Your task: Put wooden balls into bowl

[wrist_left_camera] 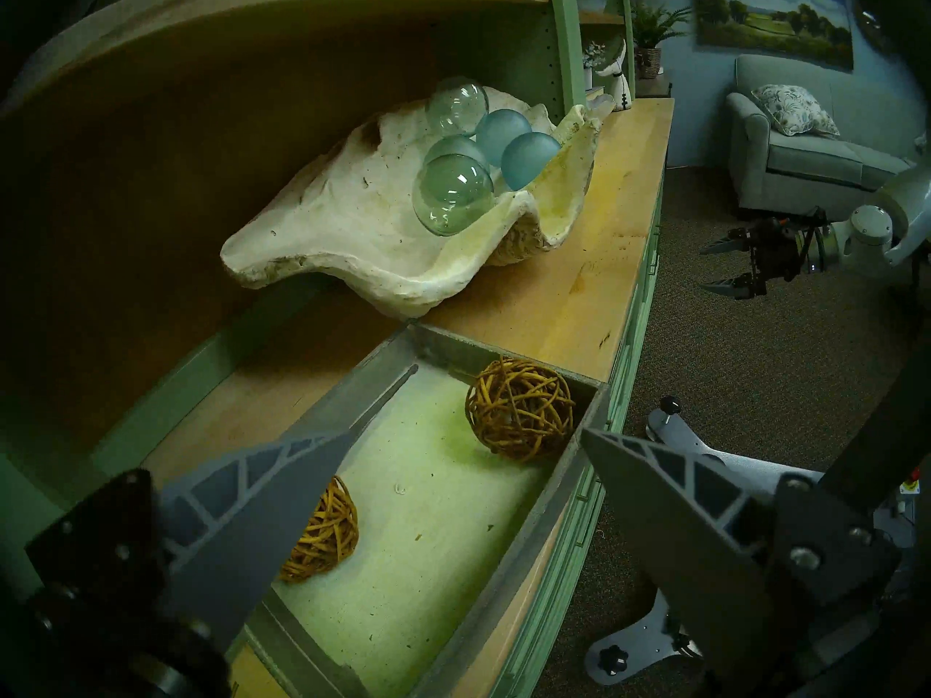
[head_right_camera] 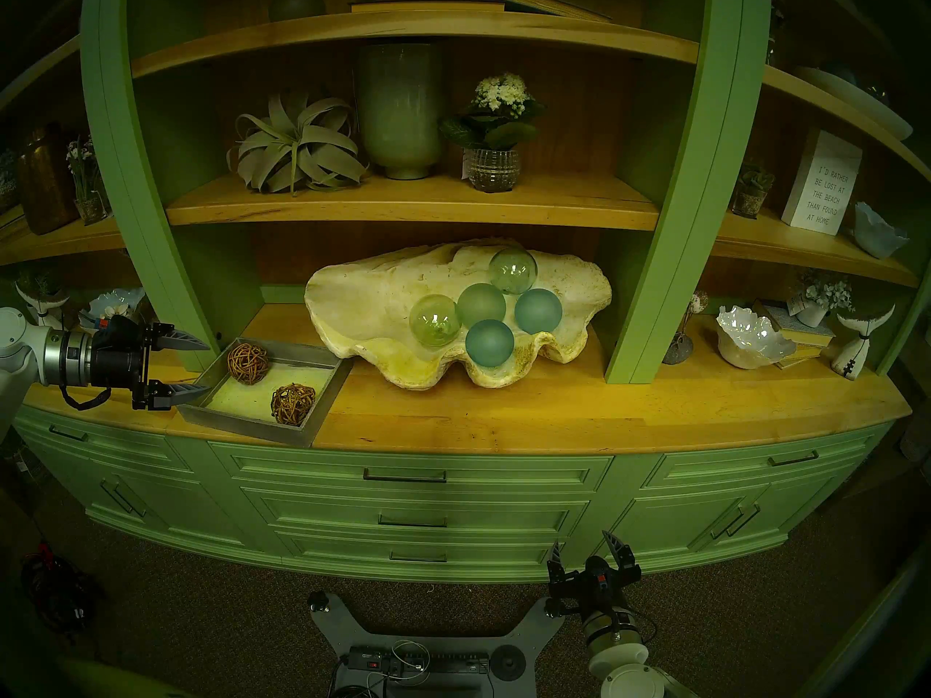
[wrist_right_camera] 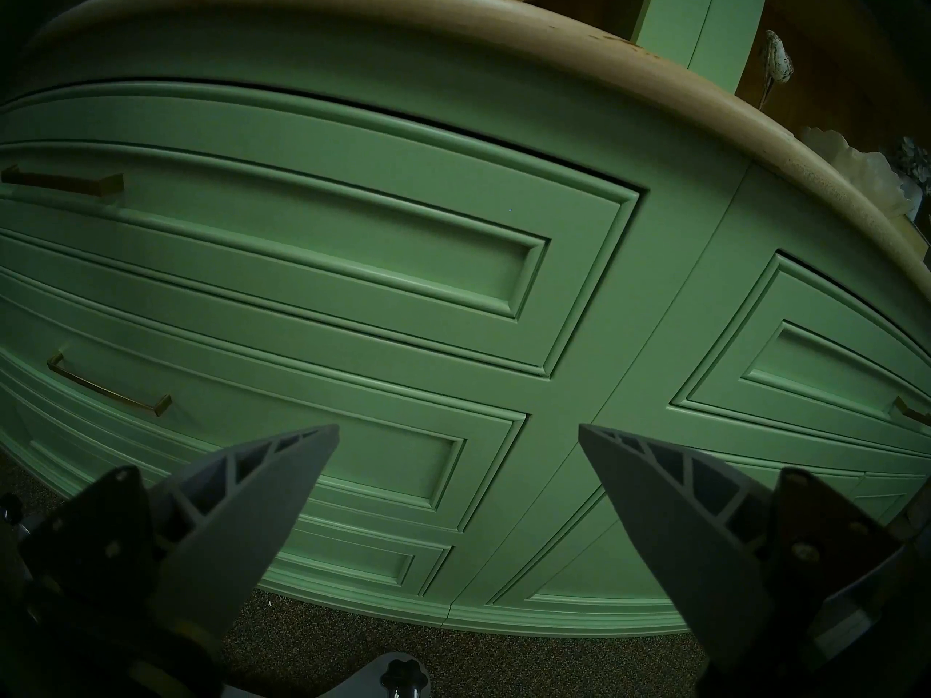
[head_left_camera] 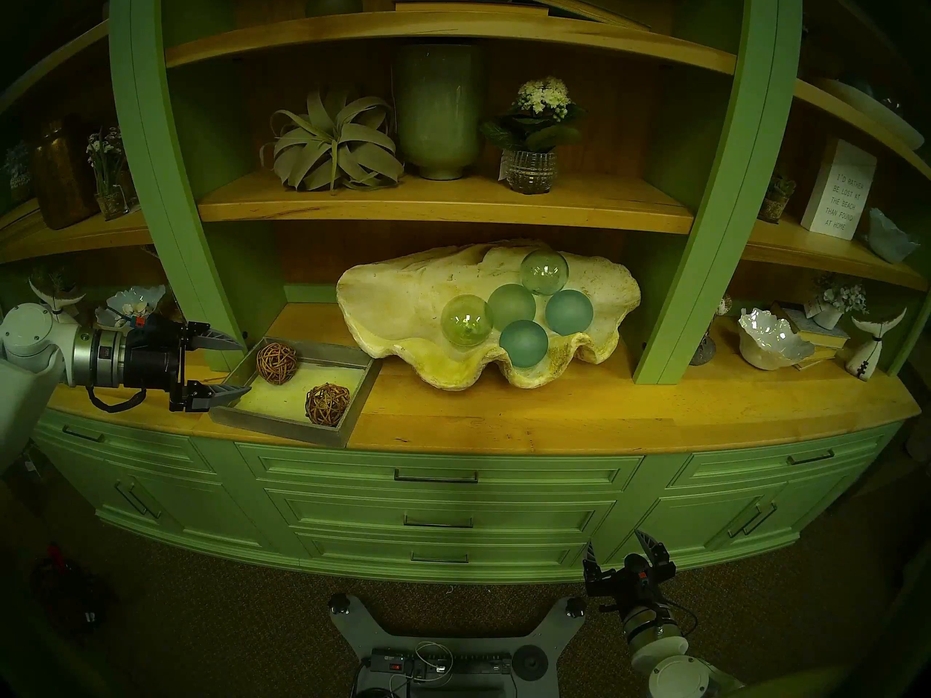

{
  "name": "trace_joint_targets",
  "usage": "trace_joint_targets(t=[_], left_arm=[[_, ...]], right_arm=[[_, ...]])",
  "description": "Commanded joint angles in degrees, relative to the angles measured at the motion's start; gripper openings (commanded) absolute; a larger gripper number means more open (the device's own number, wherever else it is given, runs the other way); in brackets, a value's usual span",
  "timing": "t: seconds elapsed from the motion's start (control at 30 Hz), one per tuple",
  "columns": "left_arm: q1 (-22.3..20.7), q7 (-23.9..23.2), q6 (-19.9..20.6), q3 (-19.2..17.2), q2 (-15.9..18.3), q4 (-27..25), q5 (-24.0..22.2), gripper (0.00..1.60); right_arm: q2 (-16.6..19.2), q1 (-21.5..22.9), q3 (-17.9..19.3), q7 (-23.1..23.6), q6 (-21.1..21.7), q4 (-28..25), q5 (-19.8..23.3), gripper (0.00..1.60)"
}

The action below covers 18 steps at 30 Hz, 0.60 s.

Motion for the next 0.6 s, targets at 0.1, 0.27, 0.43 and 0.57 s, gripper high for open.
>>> trace_joint_targets(t=[0.1, 0.27, 0.43, 0.57], left_arm=[[-7.1, 0.6, 1.0, 3.1, -1.4, -0.6, -0.6, 1.6], [-9.4, 1.2, 1.7, 5.8, -3.4, -0.7, -0.3, 1.6], [-11.7, 1.8, 2.3, 8.4, -5.6, -0.6, 0.1, 1.6], [-13.1, 2.3, 2.9, 10.1, -7.2, -0.5, 0.4, 1.6]], right_arm=[[-0.1, 0.7, 0.0, 0.0, -0.3, -1.0, -0.1, 1.6], [-0.2, 0.7, 0.0, 0.0, -0.3, -0.8, -0.1, 1.6], [-0.2, 0.8, 0.0, 0.1, -0.3, -0.7, -0.1, 1.6], [-0.2, 0.8, 0.0, 0.1, -0.3, -0.6, -0.1, 1.6]])
